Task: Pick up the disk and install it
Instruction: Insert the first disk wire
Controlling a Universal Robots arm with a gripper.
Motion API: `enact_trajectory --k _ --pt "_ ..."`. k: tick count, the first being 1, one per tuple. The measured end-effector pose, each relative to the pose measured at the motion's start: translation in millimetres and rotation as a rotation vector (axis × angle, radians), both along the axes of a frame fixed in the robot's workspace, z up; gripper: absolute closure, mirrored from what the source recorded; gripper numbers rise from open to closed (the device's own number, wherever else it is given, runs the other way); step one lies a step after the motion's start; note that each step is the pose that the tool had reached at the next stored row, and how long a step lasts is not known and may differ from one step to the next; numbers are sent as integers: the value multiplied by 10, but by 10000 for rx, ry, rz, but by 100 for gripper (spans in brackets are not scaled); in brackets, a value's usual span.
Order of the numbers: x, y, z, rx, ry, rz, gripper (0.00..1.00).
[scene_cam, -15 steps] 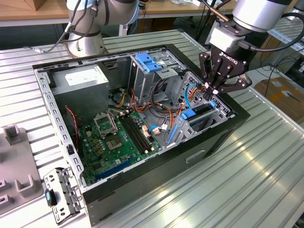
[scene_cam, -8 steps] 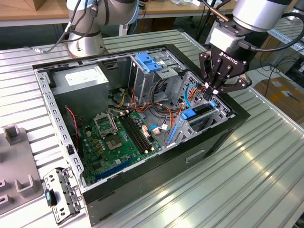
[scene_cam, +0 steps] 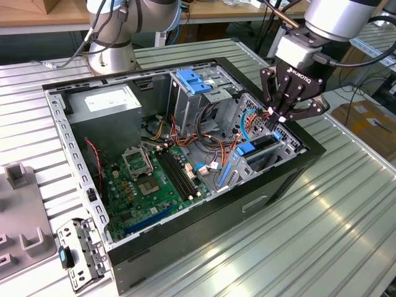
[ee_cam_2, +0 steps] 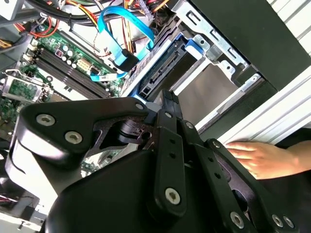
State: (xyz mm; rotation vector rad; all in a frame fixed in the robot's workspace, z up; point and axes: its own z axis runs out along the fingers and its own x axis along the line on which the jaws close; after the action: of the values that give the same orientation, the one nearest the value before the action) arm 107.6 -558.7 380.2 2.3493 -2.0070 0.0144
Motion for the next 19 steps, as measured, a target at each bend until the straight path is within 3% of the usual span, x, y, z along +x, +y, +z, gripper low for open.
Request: enact_trajectory --k 3,7,10,19 --pt "5 4 13 -3 0 103 89" --pt "5 12 114 -6 0 107 89" --pt "23 19 119 -3 11 113 89" --pt "226 77 113 -4 22 347 89"
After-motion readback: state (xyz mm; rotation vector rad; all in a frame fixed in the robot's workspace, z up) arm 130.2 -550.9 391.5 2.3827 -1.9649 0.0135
